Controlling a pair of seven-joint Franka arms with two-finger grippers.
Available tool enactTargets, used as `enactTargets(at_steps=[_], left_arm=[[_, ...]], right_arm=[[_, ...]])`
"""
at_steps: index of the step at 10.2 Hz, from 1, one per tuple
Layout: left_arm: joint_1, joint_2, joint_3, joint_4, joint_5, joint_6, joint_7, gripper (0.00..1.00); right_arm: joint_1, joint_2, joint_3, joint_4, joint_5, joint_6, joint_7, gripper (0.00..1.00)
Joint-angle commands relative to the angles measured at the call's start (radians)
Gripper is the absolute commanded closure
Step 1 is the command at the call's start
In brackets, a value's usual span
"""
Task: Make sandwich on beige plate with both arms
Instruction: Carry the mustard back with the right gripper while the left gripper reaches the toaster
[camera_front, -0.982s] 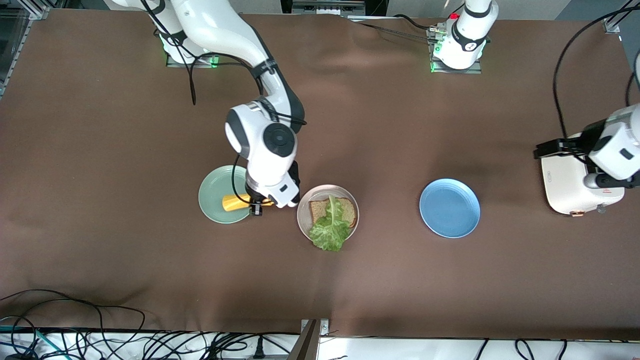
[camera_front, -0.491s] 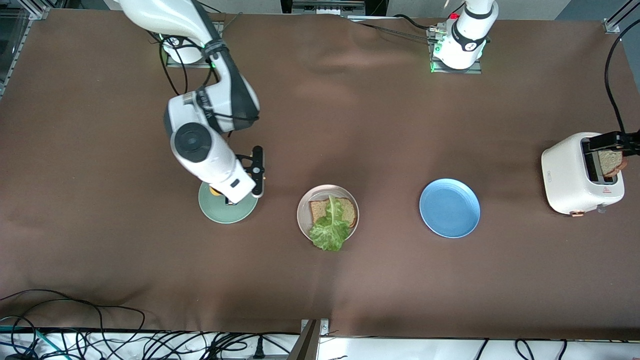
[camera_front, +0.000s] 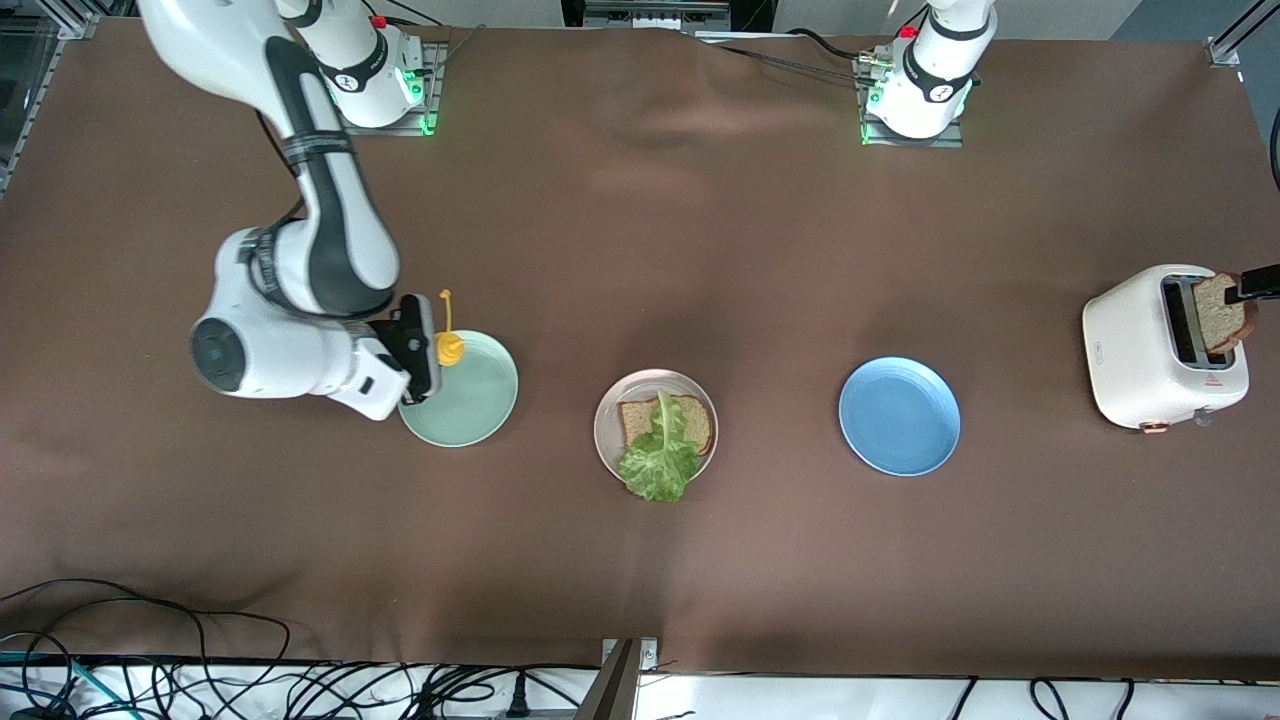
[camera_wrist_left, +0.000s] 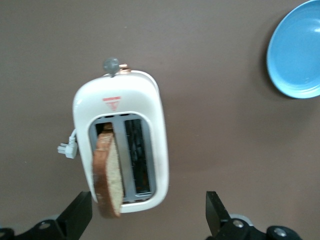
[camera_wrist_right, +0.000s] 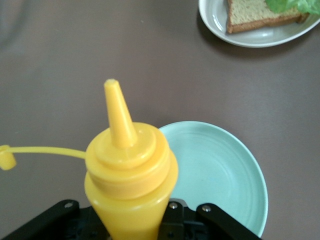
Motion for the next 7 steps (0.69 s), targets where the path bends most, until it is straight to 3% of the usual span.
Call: enactTargets(at_steps=[1, 3, 6, 7], left_arm=[[0.082, 0.064, -0.015, 0.009, 0.02, 0.044, 0.085, 0.0], [0.108, 0.109, -0.015, 0.006, 0.014, 0.077, 0.105, 0.0], [0.113, 0.147, -0.015, 0.003, -0.013, 0.075, 0.099, 0.03], [0.116, 0.155, -0.015, 0.003, -0.02, 0.072, 0.096, 0.25]], right_arm=[[-0.127, -0.031, 0.024, -0.034, 0.057, -0.101, -0.156, 0.84], [-0.234, 0.001, 0.024, -0.029, 0.127, -0.19, -0.336, 0.84], [-0.357, 0.096, 0.024, -0.018, 0.276, -0.214, -0.639, 0.82], [-0.391, 0.125, 0.024, -0.018, 0.322, -0.214, -0.725, 0.82]])
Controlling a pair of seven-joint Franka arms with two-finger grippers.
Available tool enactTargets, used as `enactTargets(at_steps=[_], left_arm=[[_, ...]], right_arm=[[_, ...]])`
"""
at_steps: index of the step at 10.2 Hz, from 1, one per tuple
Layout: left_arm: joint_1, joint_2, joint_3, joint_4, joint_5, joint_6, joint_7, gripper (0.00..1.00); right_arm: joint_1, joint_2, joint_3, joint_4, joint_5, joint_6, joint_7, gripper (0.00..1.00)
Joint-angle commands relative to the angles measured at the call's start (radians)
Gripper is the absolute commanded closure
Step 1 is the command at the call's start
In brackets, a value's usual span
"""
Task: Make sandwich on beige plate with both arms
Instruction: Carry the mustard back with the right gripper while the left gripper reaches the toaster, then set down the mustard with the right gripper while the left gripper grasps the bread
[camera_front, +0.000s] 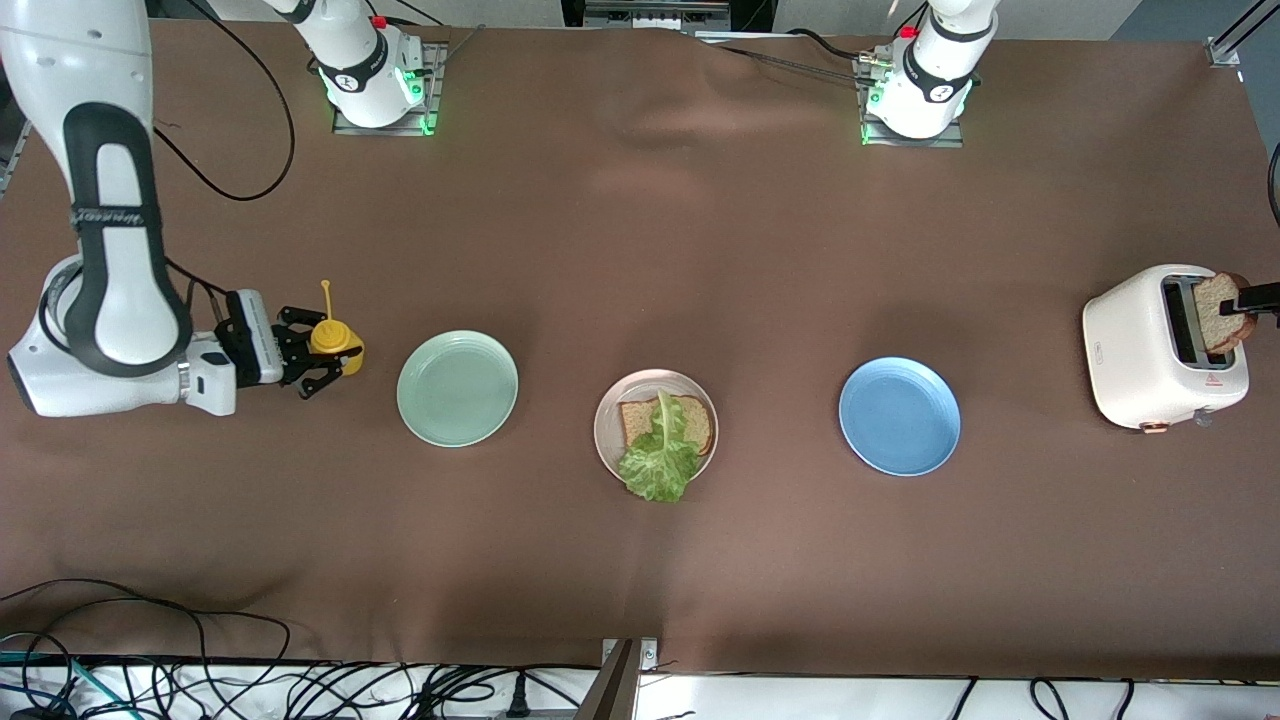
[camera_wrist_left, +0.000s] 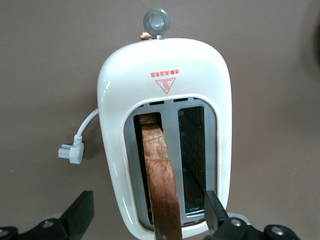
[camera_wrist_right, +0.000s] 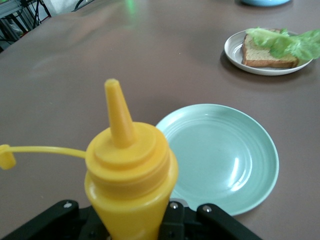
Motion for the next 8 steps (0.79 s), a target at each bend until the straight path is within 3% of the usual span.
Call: enactTargets(at_steps=[1, 2, 3, 5, 6, 7, 8], left_arm=[[0.008, 0.006, -0.007, 0.005, -0.018, -0.006, 0.008, 0.8], [0.008, 0.004, -0.01, 0.008, -0.018, -0.018, 0.01, 1.0], [0.005, 0.003, -0.013, 0.015, -0.018, -0.048, 0.011, 1.0], [0.002, -0.003, -0.013, 0.021, -0.045, -0.068, 0.003, 1.0], [0.001, -0.006, -0.014, 0.024, -0.048, -0.085, -0.001, 1.0], [0.002, -0.017, -0.013, 0.031, -0.073, -0.116, -0.004, 1.0], [0.001, -0.026, -0.014, 0.066, -0.077, -0.153, -0.003, 1.0]], right_arm=[[-0.063, 0.071, 0.018, 0.01, 0.159, -0.028, -0.183, 0.82], [-0.069, 0.109, 0.018, 0.01, 0.207, -0.044, -0.248, 0.82], [-0.08, 0.149, 0.018, 0.01, 0.278, -0.049, -0.273, 0.82], [-0.086, 0.162, 0.017, 0.01, 0.311, -0.049, -0.278, 0.78], [-0.088, 0.164, 0.017, 0.01, 0.312, -0.046, -0.278, 0.6], [-0.088, 0.162, 0.017, 0.01, 0.314, -0.048, -0.275, 0.01], [-0.088, 0.159, 0.015, 0.01, 0.314, -0.046, -0.271, 0.0]])
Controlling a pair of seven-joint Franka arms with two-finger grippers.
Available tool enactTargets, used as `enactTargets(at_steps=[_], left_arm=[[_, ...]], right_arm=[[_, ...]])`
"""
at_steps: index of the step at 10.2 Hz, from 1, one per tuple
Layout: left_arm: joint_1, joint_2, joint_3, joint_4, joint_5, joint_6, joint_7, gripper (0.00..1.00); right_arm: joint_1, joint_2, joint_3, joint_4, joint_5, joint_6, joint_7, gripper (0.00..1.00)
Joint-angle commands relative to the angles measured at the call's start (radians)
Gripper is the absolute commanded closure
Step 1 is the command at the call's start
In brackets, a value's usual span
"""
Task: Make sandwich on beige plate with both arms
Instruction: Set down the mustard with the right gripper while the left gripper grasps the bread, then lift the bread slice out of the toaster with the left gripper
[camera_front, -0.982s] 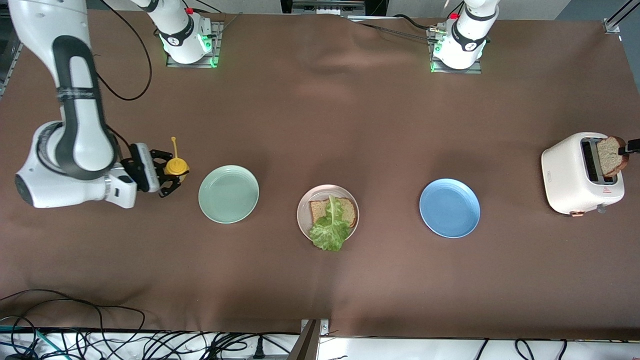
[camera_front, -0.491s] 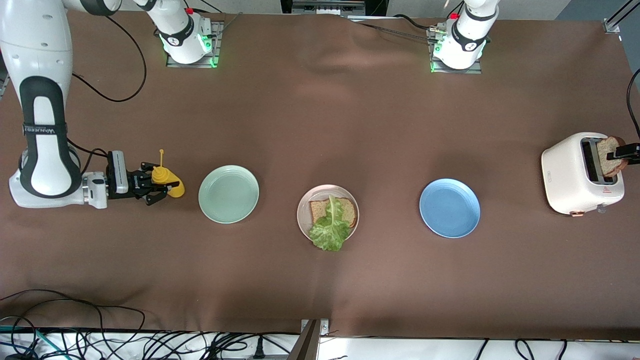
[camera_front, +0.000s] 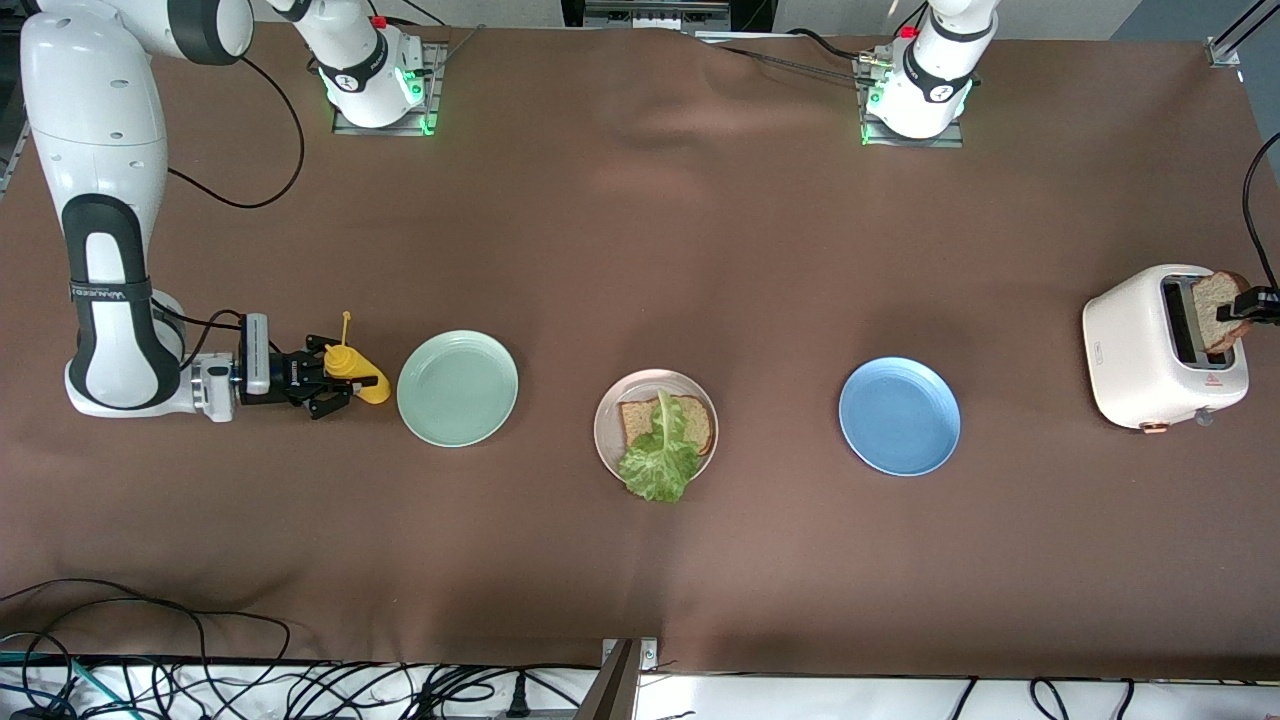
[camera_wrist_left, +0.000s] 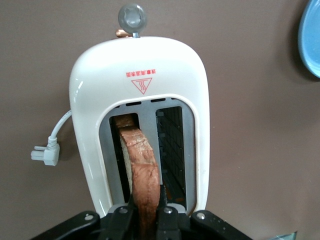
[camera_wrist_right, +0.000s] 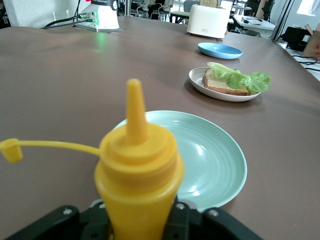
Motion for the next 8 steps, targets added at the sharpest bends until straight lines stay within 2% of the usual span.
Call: enactTargets(at_steps=[1, 3, 5, 6, 8], left_arm=[[-0.007, -0.039, -0.007, 0.106, -0.032, -0.155, -0.005, 1.0], [-0.031, -0.039, -0.007, 0.216, -0.032, -0.275, -0.013, 1.0], [-0.037, -0.041, -0.033, 0.238, -0.061, -0.329, -0.019, 1.0], [-0.039, -0.042, -0.039, 0.238, -0.105, -0.358, -0.063, 1.0], [-0.051, -0.065, -0.063, 0.237, -0.232, -0.383, -0.272, 1.0]], right_arm=[[-0.019, -0.027, 0.005, 0.005, 0.017, -0.014, 0.01, 0.0], [-0.022, -0.039, -0.029, 0.007, 0.016, -0.008, 0.021, 0.0], [-0.022, -0.065, -0.092, -0.001, -0.002, 0.015, 0.038, 0.0], [-0.022, -0.091, -0.1, -0.013, -0.054, 0.035, 0.104, 0.0], [-0.023, -0.149, -0.115, -0.033, -0.149, 0.058, 0.243, 0.0]])
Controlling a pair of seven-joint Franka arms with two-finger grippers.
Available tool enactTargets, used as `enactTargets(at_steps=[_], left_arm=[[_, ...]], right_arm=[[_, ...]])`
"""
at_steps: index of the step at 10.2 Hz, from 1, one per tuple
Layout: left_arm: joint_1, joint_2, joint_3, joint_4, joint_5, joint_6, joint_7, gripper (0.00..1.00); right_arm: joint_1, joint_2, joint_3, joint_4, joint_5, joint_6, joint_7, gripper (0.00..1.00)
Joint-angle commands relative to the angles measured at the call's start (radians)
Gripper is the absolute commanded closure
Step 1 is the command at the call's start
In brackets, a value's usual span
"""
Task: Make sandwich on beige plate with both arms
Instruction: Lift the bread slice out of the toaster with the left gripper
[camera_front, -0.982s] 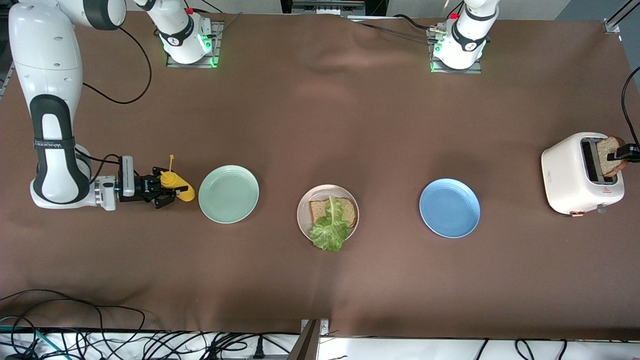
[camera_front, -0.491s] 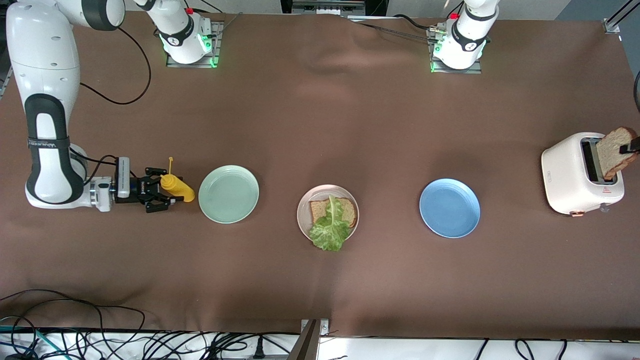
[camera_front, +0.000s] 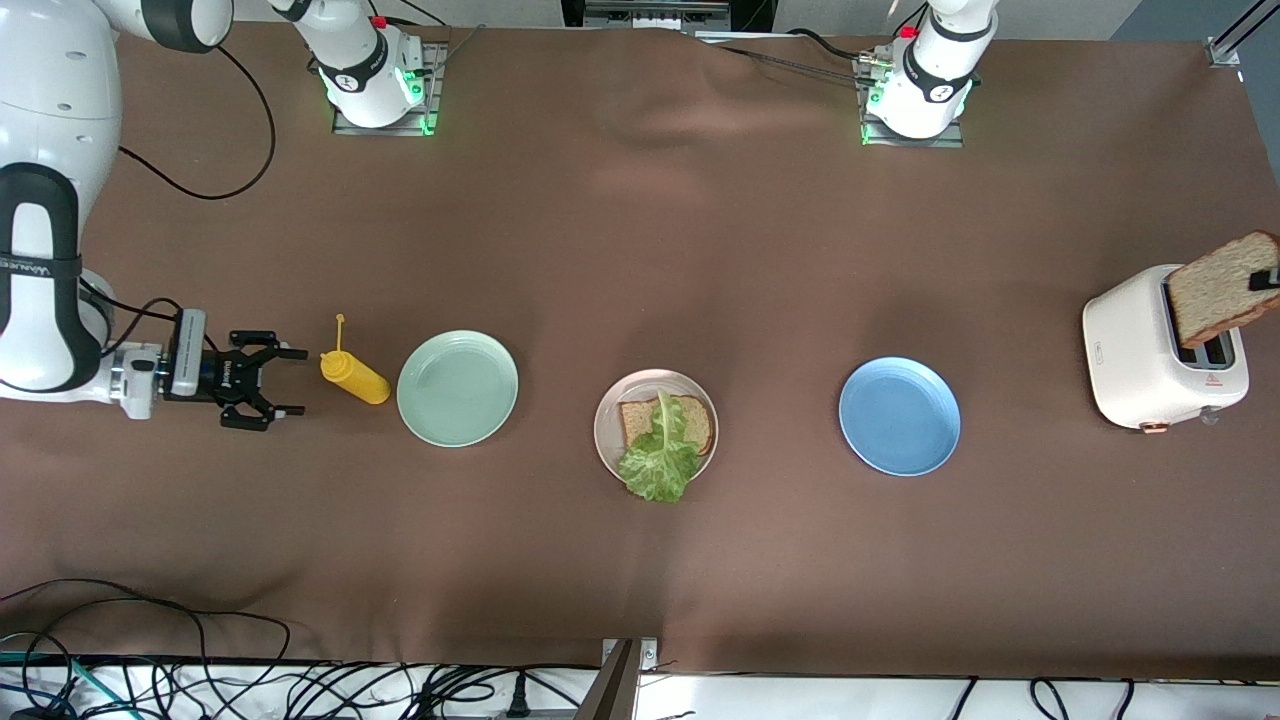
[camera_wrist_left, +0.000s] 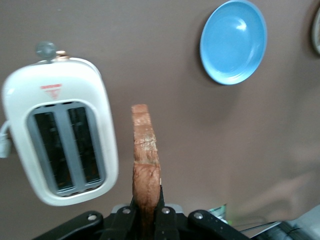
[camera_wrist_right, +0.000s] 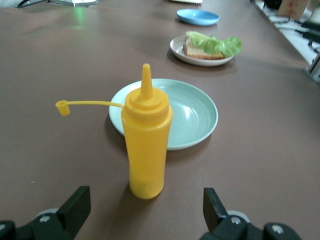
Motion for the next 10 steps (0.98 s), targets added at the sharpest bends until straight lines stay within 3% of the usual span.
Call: enactTargets(at_steps=[1, 3, 5, 10], left_arm=[[-0.007, -0.011, -0.071, 0.0, -0.125, -0.051, -0.231, 1.0], [-0.032, 0.008, -0.13, -0.022, -0.246, -0.052, -0.44, 1.0], [-0.063, 0.058, -0.133, -0.064, -0.435, -0.015, -0.501, 1.0], [-0.242, 0.084, -0.133, -0.273, -0.713, 0.325, -0.505, 1.0]], right_arm=[[0.002, -0.113, -0.005, -0.08, -0.116, 0.04, 0.191, 0.0], [0.002, -0.19, -0.005, -0.138, -0.19, 0.089, 0.396, 0.0], [0.011, -0.237, -0.003, -0.143, -0.279, 0.103, 0.626, 0.0], [0.037, -0.412, 0.047, -0.157, -0.577, 0.14, 1.235, 0.0]])
